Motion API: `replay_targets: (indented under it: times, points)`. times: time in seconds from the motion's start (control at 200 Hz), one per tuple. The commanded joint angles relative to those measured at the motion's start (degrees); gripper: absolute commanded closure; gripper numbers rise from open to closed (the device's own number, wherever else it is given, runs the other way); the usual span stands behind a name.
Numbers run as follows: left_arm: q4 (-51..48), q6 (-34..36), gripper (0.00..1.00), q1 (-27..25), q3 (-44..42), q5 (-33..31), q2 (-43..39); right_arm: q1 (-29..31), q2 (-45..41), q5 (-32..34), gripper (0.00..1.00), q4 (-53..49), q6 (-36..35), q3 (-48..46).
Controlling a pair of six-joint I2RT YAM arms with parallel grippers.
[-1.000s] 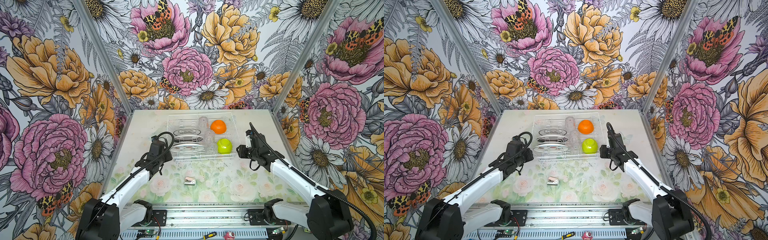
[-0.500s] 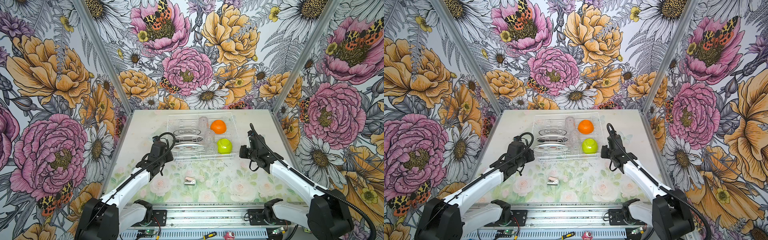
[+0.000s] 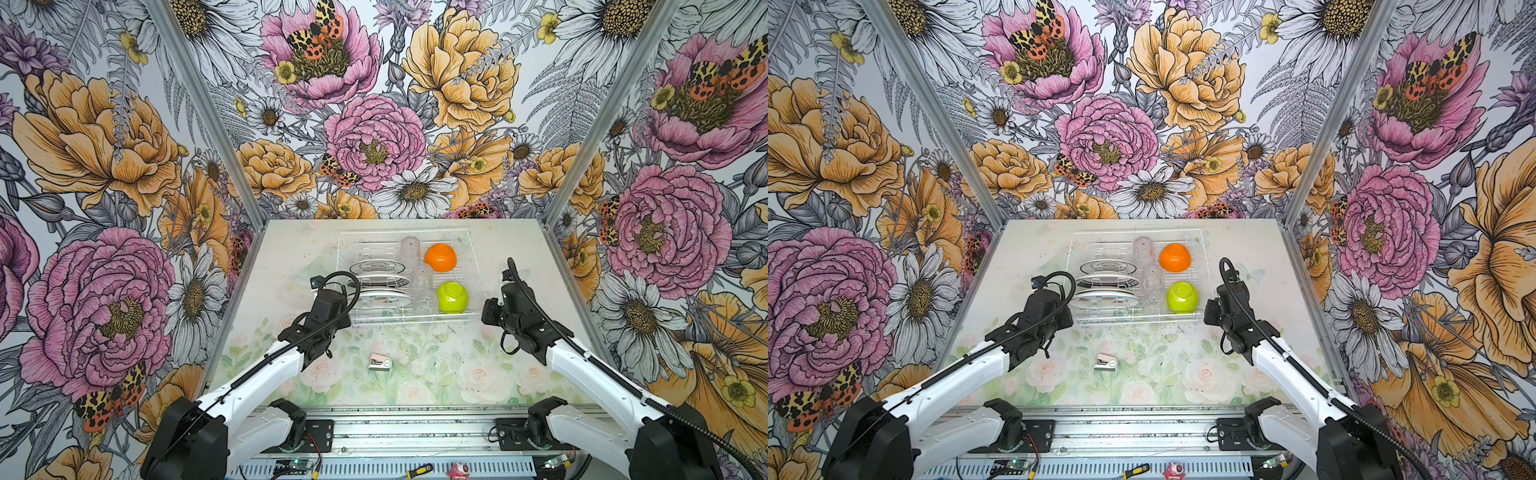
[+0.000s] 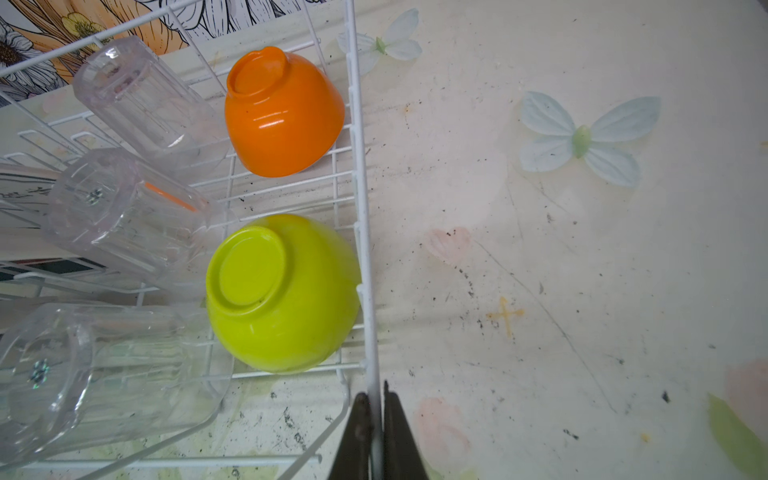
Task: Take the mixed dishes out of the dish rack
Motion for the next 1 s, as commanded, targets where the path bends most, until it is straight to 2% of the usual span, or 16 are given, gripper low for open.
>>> replay_targets:
  times: [0.0,0.33,0.355,0.4,0.485,0.535,0.591,0.691,0.826,0.861,0.991]
  points:
    - [-8.48,-1.27,0.78,-3.66,-3.54,4.96,-0.33,2.01,-0.27,-3.53,0.93,-6.54,3.74,-3.21]
    - [-11.88,-4.85,0.78,-4.87,-6.41,6.22,-9.95,3.70,-4.10,-4.05,0.92,-9.66,4.45,-4.17]
    - [-12.27,-4.85,0.74,-4.88,-6.33,6.18,-10.54,3.82,-4.81,-3.94,0.90,-9.93,4.55,-4.02]
    - [-13.05,-5.08,0.61,-4.91,-6.17,5.83,-11.44,3.99,-6.48,-3.77,0.76,-10.04,4.77,-3.88]
    - [-14.15,-4.90,0.54,-4.84,-5.55,5.60,-13.09,4.66,-10.21,-2.85,0.59,-10.05,4.71,-3.17]
    - [-14.82,-4.87,0.44,-4.81,-4.96,5.74,-13.93,4.94,-12.71,-2.21,0.50,-10.20,3.98,-2.41]
    - [-15.40,-4.86,0.26,-4.69,-4.11,6.05,-14.89,5.23,-14.79,-1.17,0.44,-10.32,2.81,-1.54]
    - [-15.79,-4.94,0.02,-4.60,-3.26,6.87,-16.83,5.38,-16.62,-1.16,0.39,-10.23,-0.64,0.55]
    - [-16.22,-5.37,0.01,-4.52,-2.54,7.62,-19.46,6.26,-14.65,-5.68,0.39,-10.06,-6.23,4.56]
    - [-16.40,-5.32,0.01,-4.56,-2.39,9.61,-19.94,7.04,-13.37,-7.11,0.39,-10.05,-8.02,5.88]
    - [-17.07,-4.96,0.01,-4.52,-1.70,11.50,-21.23,13.29,-6.21,-9.83,0.39,-9.96,-15.43,11.28]
